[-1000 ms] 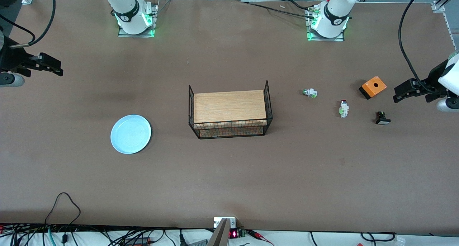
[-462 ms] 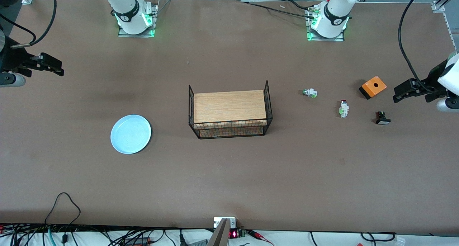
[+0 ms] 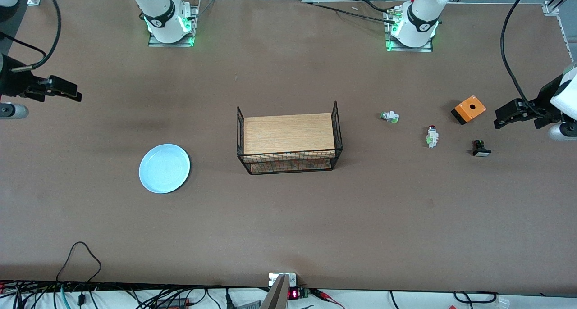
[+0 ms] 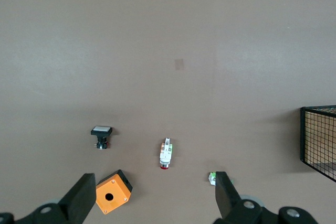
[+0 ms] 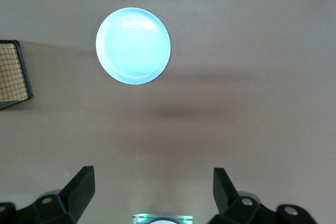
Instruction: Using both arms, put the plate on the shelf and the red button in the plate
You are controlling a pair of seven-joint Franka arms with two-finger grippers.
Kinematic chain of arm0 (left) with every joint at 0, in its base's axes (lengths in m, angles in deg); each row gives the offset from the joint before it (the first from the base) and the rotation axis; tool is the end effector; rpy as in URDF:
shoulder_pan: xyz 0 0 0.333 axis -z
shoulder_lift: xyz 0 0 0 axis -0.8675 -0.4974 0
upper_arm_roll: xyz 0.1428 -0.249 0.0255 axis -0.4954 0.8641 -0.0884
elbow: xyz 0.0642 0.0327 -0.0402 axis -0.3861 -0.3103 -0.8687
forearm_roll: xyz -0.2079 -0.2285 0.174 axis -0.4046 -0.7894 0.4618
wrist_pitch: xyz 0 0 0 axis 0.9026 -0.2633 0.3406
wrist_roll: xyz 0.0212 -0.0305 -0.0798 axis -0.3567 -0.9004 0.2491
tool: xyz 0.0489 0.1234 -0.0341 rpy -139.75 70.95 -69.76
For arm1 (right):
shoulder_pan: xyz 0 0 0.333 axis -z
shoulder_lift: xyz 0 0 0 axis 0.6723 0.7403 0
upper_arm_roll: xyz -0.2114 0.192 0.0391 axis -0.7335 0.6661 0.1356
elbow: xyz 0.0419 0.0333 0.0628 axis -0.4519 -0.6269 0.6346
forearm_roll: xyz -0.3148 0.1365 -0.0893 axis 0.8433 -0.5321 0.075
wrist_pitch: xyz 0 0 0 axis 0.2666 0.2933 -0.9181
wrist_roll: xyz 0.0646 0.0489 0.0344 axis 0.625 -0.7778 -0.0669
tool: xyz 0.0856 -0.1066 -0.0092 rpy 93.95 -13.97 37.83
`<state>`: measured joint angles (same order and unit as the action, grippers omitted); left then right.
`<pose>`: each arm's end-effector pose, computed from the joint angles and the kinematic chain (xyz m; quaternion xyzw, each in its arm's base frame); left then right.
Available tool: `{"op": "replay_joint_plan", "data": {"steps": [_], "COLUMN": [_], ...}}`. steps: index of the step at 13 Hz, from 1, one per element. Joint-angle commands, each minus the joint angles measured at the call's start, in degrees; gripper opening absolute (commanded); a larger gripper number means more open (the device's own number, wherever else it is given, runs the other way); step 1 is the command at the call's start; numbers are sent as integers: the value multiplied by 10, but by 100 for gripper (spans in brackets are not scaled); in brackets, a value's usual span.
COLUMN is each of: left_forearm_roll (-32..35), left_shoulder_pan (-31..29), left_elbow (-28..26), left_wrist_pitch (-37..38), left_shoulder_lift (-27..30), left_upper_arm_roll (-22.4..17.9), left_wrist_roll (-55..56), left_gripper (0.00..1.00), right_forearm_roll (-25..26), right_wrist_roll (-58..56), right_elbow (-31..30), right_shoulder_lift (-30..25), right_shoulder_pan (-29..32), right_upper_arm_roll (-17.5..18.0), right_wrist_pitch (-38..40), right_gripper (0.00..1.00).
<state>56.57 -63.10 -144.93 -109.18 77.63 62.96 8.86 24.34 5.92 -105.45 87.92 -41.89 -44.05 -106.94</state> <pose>0.5591 0.0096 0.5335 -0.9998 -0.0130 -0.0123 0.0045 0.5260 -0.0327 0.5117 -0.9964 0.0131 0.0780 0.0292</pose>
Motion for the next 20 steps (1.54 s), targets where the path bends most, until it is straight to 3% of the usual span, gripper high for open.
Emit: {"op": "replay_joint_plan", "data": {"steps": [1, 8, 14, 20], "left_forearm_roll": [-4, -5, -5, -5], "left_shoulder_pan": [-1, -1, -1, -1], "left_elbow": [0, 0, 0, 0], "left_wrist_pitch": [3, 3, 3, 2], "left_shoulder_lift": [4, 4, 4, 4], "left_upper_arm_roll": [1, 0, 0, 0], "left_wrist_roll": [4, 3, 3, 3], "left_gripper": [100, 100, 100, 100], "right_forearm_roll": [-27, -37, -108, -126], "right_wrist_roll": [0, 8, 8, 8], "right_elbow": [17, 17, 17, 17], "right_shoulder_lift": [24, 72, 176, 260], "right_shoulder_pan": [25, 39, 40, 36], "right_upper_arm_roll": [-1, 0, -1, 4], "right_wrist_pitch": [1, -67, -149, -217], "right_gripper": [100, 100, 100, 100]}}
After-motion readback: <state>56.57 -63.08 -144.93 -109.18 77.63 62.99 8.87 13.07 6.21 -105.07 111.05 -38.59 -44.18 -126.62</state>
